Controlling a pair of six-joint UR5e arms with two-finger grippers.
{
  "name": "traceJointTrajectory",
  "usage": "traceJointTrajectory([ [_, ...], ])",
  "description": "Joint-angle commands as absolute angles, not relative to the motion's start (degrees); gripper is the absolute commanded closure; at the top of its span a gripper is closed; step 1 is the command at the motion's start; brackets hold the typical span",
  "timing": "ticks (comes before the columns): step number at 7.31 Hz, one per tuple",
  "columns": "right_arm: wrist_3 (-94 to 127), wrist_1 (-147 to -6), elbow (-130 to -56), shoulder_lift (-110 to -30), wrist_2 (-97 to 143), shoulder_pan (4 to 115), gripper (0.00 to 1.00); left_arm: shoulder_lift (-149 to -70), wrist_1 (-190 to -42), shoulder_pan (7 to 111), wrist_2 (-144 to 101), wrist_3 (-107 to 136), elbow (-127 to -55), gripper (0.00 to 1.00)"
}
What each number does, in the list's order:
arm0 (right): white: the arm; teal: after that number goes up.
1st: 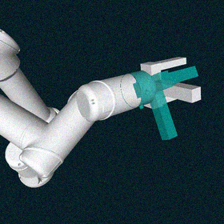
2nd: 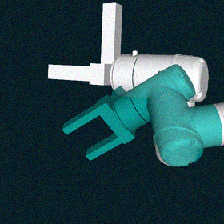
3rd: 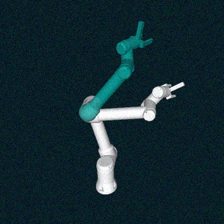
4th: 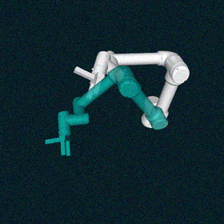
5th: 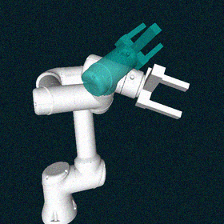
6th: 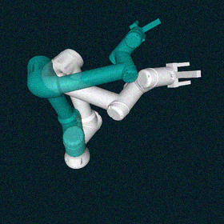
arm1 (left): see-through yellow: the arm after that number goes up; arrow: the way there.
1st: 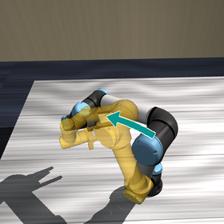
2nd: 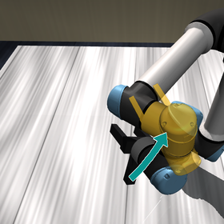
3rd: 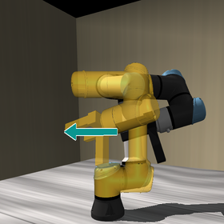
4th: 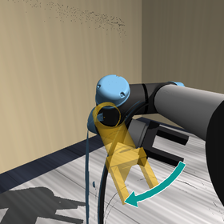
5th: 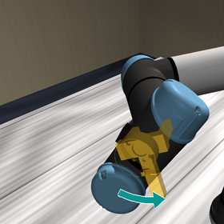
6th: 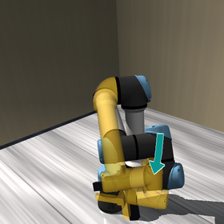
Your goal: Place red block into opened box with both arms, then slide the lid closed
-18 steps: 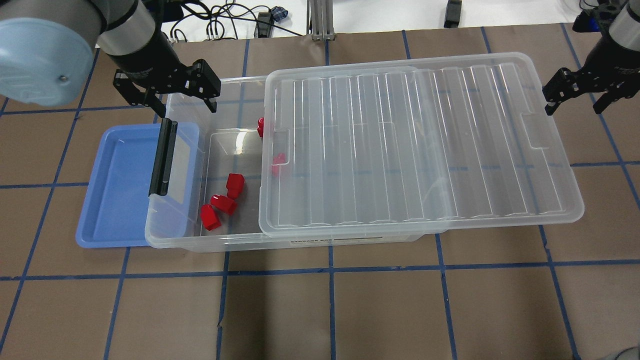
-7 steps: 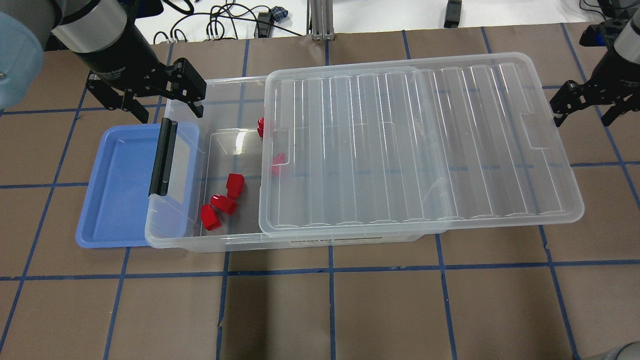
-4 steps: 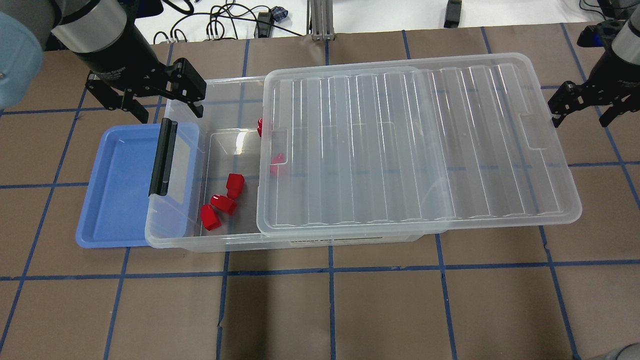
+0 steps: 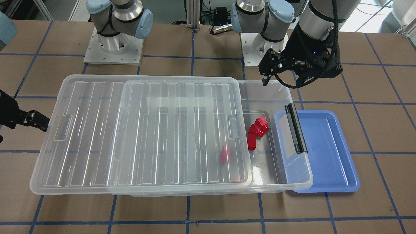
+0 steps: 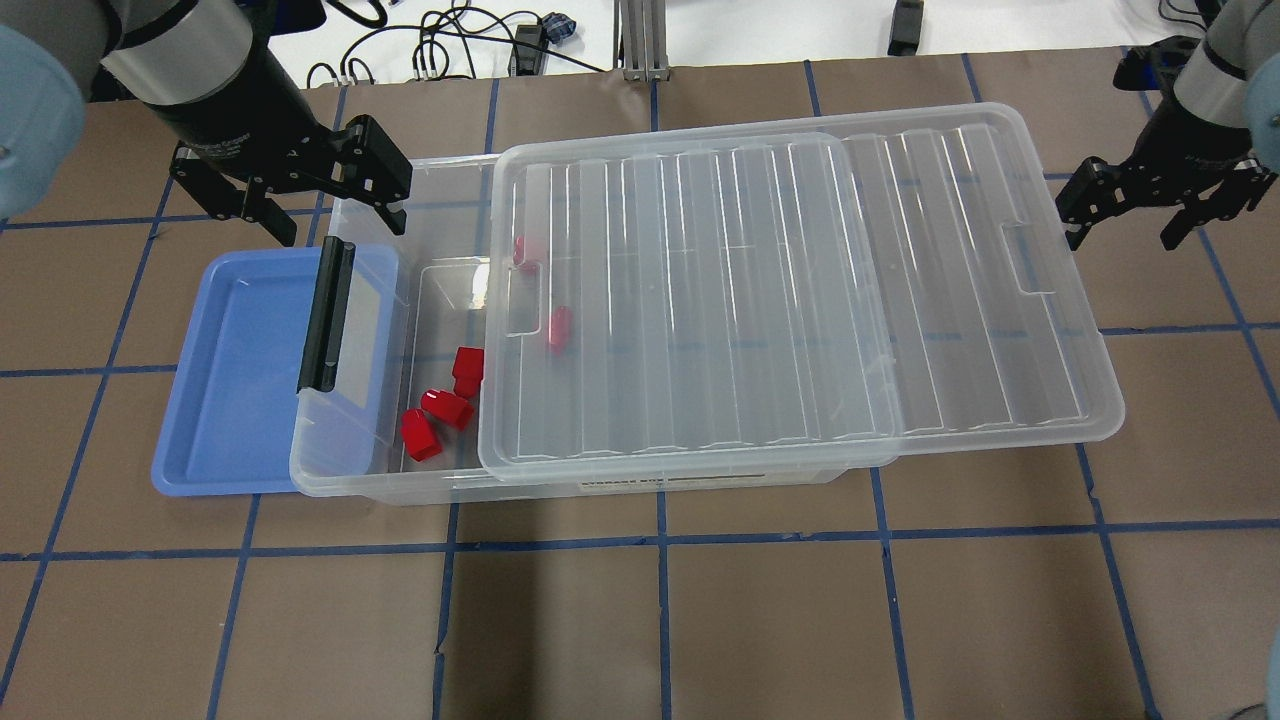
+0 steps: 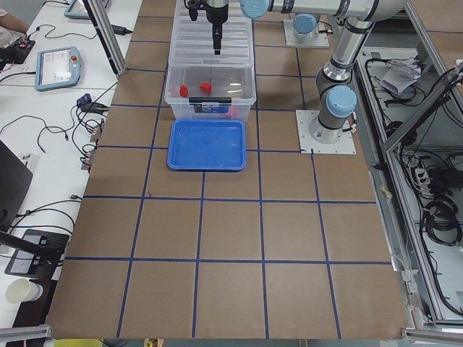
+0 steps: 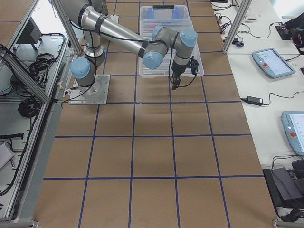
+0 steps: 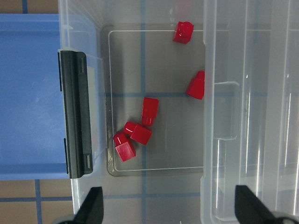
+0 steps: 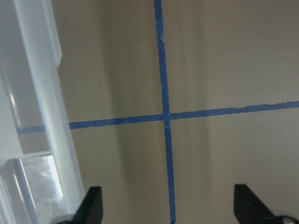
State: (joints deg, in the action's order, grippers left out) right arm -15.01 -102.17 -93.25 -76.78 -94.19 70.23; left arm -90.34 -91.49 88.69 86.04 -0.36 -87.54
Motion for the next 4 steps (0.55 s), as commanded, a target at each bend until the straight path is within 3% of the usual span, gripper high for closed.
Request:
traceJointTrajectory([
  [1, -10.4, -102.1, -93.3, -76.9, -94.1, 73.1, 0.00, -90.4, -91.5, 88.8, 86.0, -0.4, -87.5, 0.00],
  [4, -4.8, -102.2, -93.2, -76.9, -93.4, 77.3, 0.00, -90.4, -91.5, 88.8, 86.1, -0.4, -87.5, 0.00],
])
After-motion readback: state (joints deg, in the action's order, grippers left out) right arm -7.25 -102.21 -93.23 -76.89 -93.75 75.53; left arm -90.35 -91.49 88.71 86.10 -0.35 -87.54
